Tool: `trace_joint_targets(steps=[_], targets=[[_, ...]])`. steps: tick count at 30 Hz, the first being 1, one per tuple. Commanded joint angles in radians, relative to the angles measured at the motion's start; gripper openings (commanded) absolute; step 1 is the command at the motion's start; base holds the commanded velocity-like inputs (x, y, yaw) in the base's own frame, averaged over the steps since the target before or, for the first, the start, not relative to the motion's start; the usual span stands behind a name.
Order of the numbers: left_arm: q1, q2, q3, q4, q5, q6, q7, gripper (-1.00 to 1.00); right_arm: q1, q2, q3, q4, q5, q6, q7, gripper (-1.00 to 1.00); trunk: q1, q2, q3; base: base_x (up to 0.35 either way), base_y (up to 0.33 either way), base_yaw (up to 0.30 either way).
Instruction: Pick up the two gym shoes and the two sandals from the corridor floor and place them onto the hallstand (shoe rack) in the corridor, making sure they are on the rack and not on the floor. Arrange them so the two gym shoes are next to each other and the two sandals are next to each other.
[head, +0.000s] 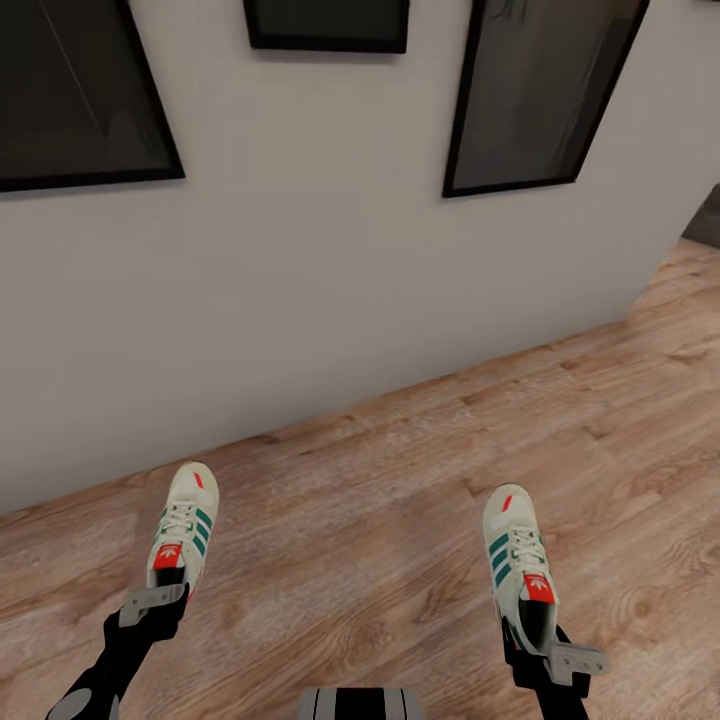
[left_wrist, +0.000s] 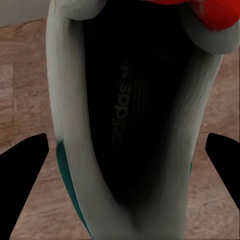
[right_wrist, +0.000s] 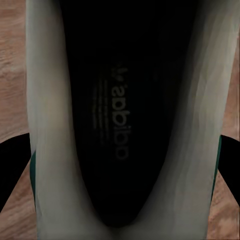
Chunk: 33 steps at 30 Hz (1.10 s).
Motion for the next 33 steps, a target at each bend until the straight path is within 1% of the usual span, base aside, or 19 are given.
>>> trace_joint_targets(steps=[1,13,33], targets=[[-0.001,-0.001,0.005,0.000,-0.011,-0.006,-0.007,-1.00,-0.001,0.001,-0.005,0.001,0.010,-0.003,0.002,-1.00,-0.001,0.000,0.004,0.000,0.000,-0.269],[-0.001,-0.001,0.005,0.000,-0.011,-0.006,-0.007,-1.00,-0.001,0.002,-0.006,0.002,0.010,-0.003,0.001,-1.00,-0.006,0.003,0.056,0.000,0.000,-0.285],[-0.001,-0.001,0.005,0.000,-0.011,-0.006,-0.007,-1.00,-0.001,0.003,-0.006,0.004,0.010,-0.003,0.001,-1.00,-0.082,0.143,0.120,0.000,0.000,-0.293]])
